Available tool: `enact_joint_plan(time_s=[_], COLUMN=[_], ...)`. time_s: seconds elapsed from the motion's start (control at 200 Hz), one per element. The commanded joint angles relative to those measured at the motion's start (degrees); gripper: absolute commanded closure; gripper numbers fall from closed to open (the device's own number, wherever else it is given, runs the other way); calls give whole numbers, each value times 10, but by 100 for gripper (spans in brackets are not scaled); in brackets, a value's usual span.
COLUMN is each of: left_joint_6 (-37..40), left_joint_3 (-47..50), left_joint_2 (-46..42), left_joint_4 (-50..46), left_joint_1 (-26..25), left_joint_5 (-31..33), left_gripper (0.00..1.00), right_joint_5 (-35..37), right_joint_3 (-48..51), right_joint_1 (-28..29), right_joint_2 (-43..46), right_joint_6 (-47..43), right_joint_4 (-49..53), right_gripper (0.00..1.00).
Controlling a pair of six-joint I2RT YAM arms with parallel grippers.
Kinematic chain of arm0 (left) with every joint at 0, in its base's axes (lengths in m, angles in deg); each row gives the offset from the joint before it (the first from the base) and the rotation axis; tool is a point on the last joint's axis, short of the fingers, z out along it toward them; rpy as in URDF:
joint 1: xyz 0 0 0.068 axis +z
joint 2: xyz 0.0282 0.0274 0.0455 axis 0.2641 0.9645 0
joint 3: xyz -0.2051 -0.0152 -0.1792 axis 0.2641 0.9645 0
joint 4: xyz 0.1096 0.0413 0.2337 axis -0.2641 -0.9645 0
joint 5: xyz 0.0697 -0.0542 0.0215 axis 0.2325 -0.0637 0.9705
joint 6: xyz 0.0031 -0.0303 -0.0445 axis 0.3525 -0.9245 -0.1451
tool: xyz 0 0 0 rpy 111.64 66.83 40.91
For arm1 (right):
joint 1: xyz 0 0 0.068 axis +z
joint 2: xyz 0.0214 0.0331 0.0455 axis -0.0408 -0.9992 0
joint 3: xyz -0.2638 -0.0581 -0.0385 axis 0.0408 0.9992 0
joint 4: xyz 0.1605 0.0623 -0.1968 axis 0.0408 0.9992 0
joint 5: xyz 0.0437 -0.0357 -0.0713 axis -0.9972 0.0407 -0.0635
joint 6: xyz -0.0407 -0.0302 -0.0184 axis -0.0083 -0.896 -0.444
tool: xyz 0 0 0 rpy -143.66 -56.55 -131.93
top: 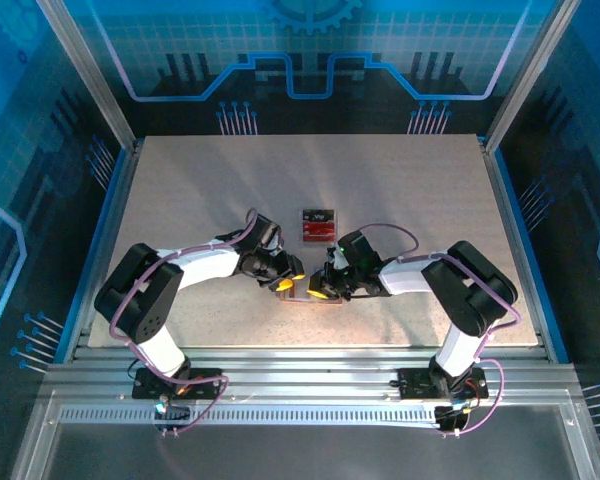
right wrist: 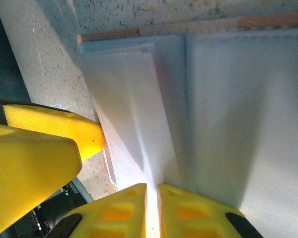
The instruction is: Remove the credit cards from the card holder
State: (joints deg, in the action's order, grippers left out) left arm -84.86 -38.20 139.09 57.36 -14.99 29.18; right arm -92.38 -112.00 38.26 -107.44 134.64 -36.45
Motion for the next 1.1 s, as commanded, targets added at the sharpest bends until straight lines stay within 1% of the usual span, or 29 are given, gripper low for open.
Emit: enact_joint_plan(time_s=[0.0,0.16,0.38,0.635,0.74,0.925,1.096], left_joint_6=[15,14,11,5,6,7,13], left_joint_3=[-18,-22,-16,-15,-16,-26,-52], left_joint_2=[17,26,15,0,-6,-16,-17], left_joint_4=[-21,-17,-5,21,21,10,-4], left_joint_1=[-6,-8,-9,-10,-10,-13,-23], left_joint_5=[0,-5,-6,-17,-16,-14,-14], left_gripper=[57,57,57,57,57,57,57], right_joint_5=[0,-1,-2,0,4,22,75], right_joint_3=[9,11,12,11,10,4,-18], right_joint_1=[-7,-7,-7,-8,-8,-20,-38], right_joint_2=[2,0,3,27,47,102,166], right_joint_6=[4,4,7,6,5,-13,-60], right_joint_4=[2,1,0,0,2,67,202], right_gripper=[86,86,86,79,77,77,77])
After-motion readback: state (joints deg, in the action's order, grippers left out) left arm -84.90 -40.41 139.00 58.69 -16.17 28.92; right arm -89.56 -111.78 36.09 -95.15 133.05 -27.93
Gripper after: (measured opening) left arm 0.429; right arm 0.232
